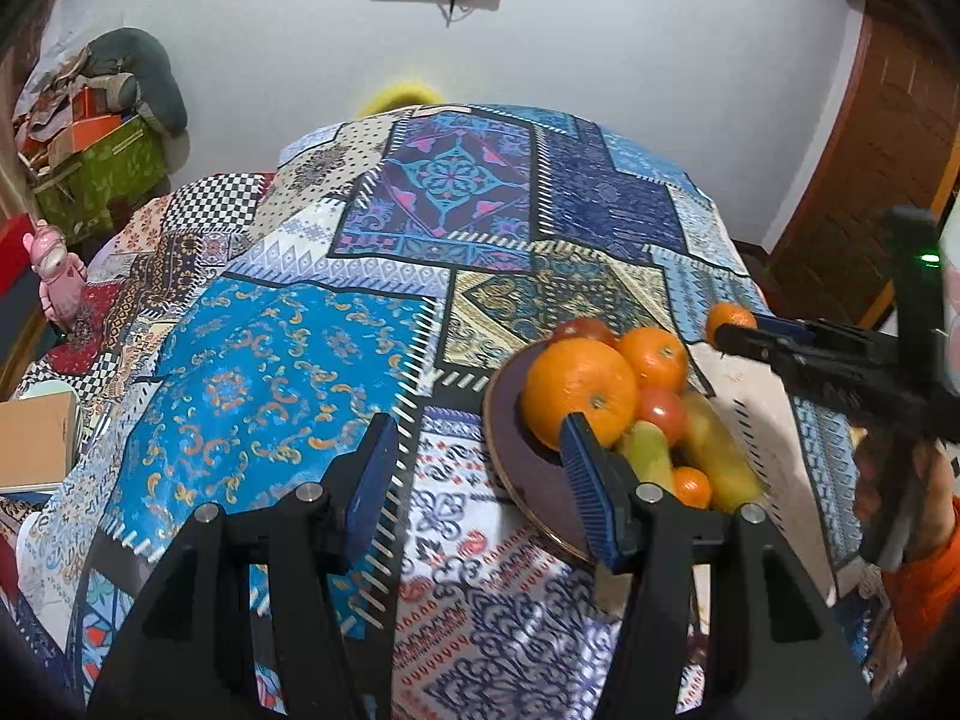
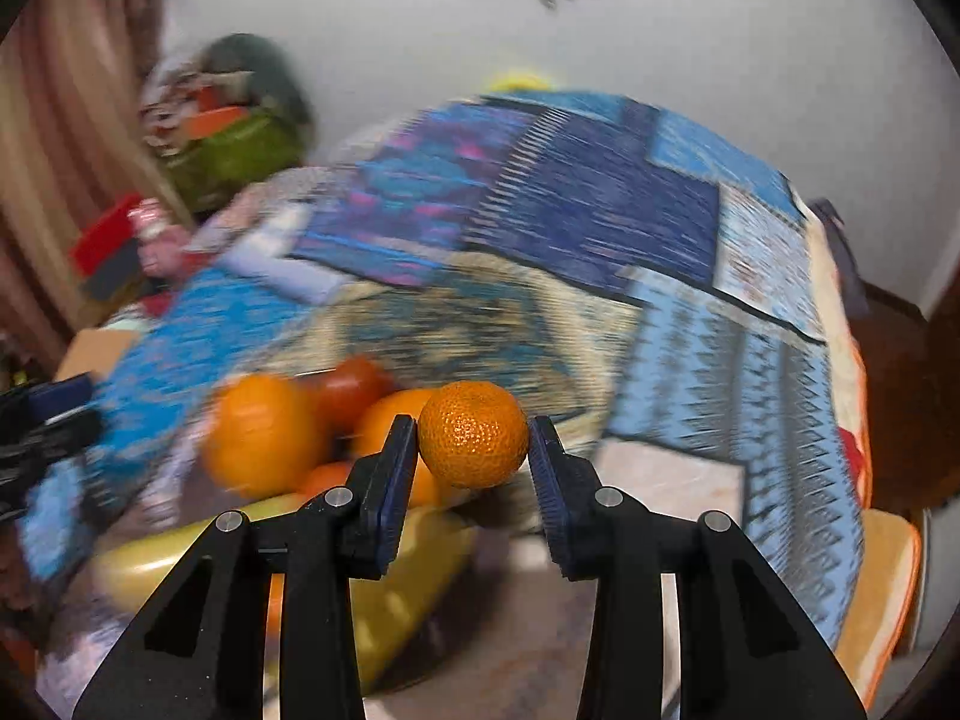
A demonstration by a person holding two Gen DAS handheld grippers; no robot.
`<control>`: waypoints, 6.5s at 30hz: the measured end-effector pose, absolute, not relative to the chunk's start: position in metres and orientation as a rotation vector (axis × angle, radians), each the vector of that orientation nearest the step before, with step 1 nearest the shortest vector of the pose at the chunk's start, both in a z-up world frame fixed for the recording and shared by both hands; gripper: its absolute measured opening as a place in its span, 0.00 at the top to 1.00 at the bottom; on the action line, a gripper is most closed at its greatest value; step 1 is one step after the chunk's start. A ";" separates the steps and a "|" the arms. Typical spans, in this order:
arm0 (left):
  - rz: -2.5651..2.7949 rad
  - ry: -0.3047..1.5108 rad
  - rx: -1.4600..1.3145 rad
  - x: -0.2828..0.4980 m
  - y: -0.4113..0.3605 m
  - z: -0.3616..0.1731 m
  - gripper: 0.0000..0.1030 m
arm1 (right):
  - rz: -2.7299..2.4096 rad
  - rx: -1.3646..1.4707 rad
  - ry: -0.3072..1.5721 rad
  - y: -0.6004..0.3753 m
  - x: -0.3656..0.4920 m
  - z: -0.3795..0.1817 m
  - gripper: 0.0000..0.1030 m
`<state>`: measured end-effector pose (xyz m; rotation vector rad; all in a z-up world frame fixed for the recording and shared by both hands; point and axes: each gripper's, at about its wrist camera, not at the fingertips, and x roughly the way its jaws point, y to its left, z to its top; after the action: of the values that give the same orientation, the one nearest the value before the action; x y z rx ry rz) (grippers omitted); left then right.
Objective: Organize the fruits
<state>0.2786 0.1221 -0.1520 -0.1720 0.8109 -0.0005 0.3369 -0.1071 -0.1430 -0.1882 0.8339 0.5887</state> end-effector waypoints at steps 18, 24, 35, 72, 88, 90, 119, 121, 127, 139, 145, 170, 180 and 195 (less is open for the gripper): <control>-0.101 0.925 -0.257 0.296 0.129 -0.175 0.46 | 0.783 -0.334 0.865 -0.015 0.292 -0.168 0.66; -0.113 0.957 -0.271 0.303 0.129 -0.189 0.46 | 0.787 -0.341 0.892 -0.018 0.292 -0.175 0.65; -0.082 0.901 -0.221 0.282 0.126 -0.160 0.46 | 0.776 -0.277 0.824 -0.039 0.274 -0.142 0.65; -0.220 0.966 -0.101 0.190 0.040 -0.184 0.57 | 0.683 -0.077 1.027 -0.101 0.216 -0.217 0.85; -0.191 1.039 0.068 0.234 -0.004 -0.215 0.69 | 0.636 -0.042 0.971 -0.142 0.219 -0.202 0.85; -0.186 1.037 0.075 0.234 -0.004 -0.216 0.73 | 0.637 -0.032 0.964 -0.145 0.218 -0.200 0.85; -0.104 0.824 -0.022 0.258 0.040 -0.128 0.74 | 0.648 -0.046 0.803 -0.124 0.262 -0.146 0.85; -0.093 0.840 -0.027 0.269 0.043 -0.135 0.74 | 0.648 -0.056 0.814 -0.119 0.271 -0.151 0.85; -0.089 0.886 -0.046 0.293 0.048 -0.155 0.74 | 0.647 -0.090 0.858 -0.105 0.289 -0.167 0.85; -0.107 0.918 -0.070 0.310 0.046 -0.180 0.72 | 0.666 -0.112 0.902 -0.094 0.301 -0.186 0.85; -0.112 0.909 -0.080 0.308 0.047 -0.177 0.63 | 0.665 -0.093 0.917 -0.096 0.304 -0.187 0.83; -0.098 0.368 -0.108 0.115 0.046 0.021 0.63 | 0.632 0.001 0.439 -0.159 0.154 0.002 0.73; -0.063 0.234 -0.088 0.033 0.038 0.048 0.40 | 0.599 0.041 0.296 -0.176 0.073 0.030 0.42; -0.017 0.157 -0.046 -0.006 0.027 0.050 0.04 | 0.484 0.016 0.229 -0.179 0.057 0.032 0.00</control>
<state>-0.0058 0.0268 0.0498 -0.0461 0.1568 -0.0172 0.0574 -0.1790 0.0321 0.0158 0.2291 0.4836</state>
